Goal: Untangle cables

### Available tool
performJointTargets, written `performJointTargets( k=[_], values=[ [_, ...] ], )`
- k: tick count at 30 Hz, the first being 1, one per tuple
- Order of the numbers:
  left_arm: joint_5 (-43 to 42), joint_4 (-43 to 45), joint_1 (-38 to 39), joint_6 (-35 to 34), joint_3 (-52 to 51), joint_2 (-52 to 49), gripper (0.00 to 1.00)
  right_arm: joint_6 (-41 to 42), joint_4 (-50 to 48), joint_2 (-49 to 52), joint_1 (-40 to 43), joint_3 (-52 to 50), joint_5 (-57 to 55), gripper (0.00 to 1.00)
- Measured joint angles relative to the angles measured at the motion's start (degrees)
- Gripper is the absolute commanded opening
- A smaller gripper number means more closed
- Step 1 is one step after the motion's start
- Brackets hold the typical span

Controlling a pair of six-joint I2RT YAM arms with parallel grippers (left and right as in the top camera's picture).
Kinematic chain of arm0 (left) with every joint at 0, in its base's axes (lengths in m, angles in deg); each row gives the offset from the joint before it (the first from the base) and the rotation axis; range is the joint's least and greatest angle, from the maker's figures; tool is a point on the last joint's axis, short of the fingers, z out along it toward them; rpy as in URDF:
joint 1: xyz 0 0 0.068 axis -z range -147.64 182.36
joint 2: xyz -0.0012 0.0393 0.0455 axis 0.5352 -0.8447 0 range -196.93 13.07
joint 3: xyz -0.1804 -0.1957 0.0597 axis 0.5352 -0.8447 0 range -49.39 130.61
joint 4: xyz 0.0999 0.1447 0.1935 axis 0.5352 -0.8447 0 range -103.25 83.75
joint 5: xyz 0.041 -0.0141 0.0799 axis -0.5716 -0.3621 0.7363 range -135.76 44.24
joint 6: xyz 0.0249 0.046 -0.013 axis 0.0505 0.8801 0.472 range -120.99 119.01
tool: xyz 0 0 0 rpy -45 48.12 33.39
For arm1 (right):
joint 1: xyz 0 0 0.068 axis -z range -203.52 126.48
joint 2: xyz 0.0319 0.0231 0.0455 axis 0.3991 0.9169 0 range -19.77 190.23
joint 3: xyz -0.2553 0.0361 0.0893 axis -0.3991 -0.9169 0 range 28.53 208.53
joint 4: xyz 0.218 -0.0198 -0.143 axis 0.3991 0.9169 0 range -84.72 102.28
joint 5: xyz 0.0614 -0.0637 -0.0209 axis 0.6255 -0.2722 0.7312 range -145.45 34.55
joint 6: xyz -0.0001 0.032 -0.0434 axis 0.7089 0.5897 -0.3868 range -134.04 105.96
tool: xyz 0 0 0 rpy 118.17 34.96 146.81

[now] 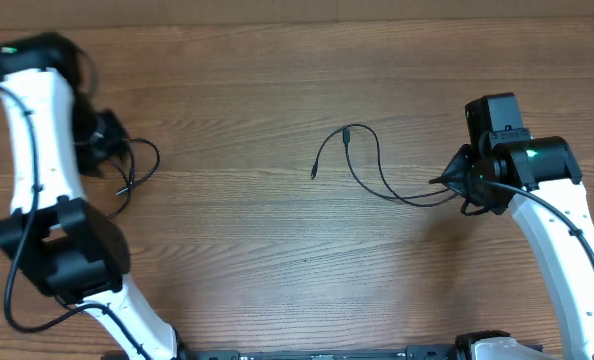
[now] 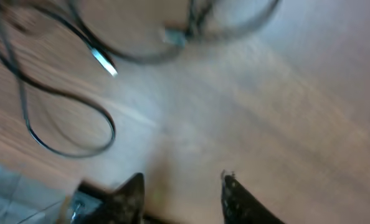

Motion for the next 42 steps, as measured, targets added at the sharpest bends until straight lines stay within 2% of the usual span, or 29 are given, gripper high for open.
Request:
performJointTargets(
  k=[9,14,16,21,27,29,32,36,38,39,40,41,42],
  values=[
    [-1.7,-0.09,12.92,3.39,-17.46,1.46,0.37,-6.56,-9.35,0.0,-0.48,0.0,13.42,0.04],
    [-2.38,-0.07,19.96,4.9,-23.02,4.17,0.38,-10.01,-11.26,0.0,-4.48,0.0,20.0,0.04],
    [-2.47,0.35,22.62,5.68,-23.5,7.13,0.39,-10.49,-12.17,0.02,-7.19,0.0,21.24,0.04],
    [-3.69,2.51,29.14,7.41,-23.54,19.74,0.57,-11.17,-14.64,0.72,-15.06,0.0,22.88,0.04],
    [-6.1,3.02,31.98,7.69,-23.52,29.94,0.57,-11.54,-15.34,3.85,-19.54,0.0,23.37,0.13],
    [-6.58,3.17,32.0,7.69,-23.52,30.49,0.57,-11.63,-14.49,4.0,-19.47,0.0,22.29,0.22],
    [-7.98,5.16,32.06,7.91,-23.54,30.32,0.61,-11.8,-11.13,4.0,-18.49,0.22,19.54,0.25],
    [-12.74,13.25,33.81,8.92,-23.61,30.29,0.68,-10.97,-2.91,3.87,-13.46,3.45,13.4,0.26],
    [-15.43,16.9,35.19,8.98,-23.61,30.29,0.71,-10.38,-0.66,3.48,-9.81,5.35,11.41,0.34],
    [-16.79,18.91,36.06,9.01,-23.61,30.29,0.72,-9.9,0.17,2.82,-7.15,6.25,10.54,0.35],
    [-17.62,20.5,36.87,9.01,-23.61,30.25,0.73,-9.88,0.81,2.19,-5.01,6.71,10.08,0.29],
    [-18.4,22.47,37.9,9.01,-23.61,30.12,0.74,-9.64,1.36,1.6,-3.19,6.91,9.97,0.06],
    [-19.19,24.33,39.06,9.05,-23.61,29.92,0.74,-9.42,2.08,0.85,-0.98,7.06,9.94,0.04]
  ],
)
